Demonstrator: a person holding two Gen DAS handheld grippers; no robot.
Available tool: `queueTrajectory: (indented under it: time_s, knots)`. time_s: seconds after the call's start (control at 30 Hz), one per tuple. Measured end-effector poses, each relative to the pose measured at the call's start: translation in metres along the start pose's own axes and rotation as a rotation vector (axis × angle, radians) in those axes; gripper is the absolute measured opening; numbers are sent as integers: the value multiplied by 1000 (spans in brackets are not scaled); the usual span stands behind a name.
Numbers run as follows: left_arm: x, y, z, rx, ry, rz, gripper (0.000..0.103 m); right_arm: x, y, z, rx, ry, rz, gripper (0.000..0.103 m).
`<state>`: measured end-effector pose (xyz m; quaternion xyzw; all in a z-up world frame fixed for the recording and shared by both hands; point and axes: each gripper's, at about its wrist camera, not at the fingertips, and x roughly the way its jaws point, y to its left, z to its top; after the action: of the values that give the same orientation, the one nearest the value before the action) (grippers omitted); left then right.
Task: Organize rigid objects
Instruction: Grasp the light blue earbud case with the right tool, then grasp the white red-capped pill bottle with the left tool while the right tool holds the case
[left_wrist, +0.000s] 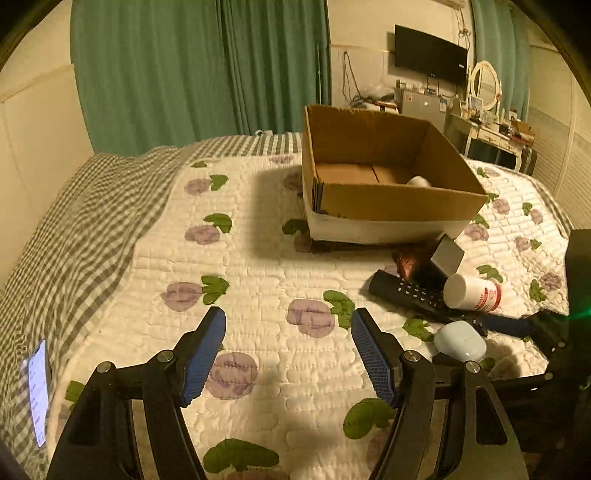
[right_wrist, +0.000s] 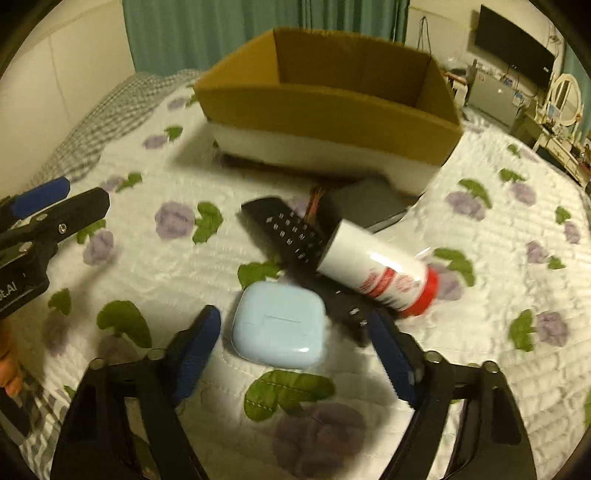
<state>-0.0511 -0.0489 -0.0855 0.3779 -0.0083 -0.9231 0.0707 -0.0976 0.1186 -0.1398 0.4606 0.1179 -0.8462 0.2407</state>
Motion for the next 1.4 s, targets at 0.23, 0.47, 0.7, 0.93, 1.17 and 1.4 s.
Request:
queueTrajectory:
  time_s: [0.23, 0.47, 0.7, 0.93, 1.17, 1.4]
  knots:
    - [11, -13, 1, 22, 33, -9, 73, -26, -9, 2, -14, -59, 3, 50]
    - [16, -66, 12, 89, 43, -86, 73, -76, -91, 10, 104, -166, -111, 50]
    - [26, -142, 17, 157, 59, -202, 73, -89, -154, 0, 253, -190, -142, 50]
    - [53, -183, 18, 182, 109, -206, 73, -87, -164, -3, 281, -201, -61, 50]
    - [70, -194, 19, 209, 128, -218, 80, -82, -168, -6, 305, -198, -33, 50]
    - [98, -194, 15, 202, 209, -263, 88, -82, -167, -6, 302, -196, -42, 50]
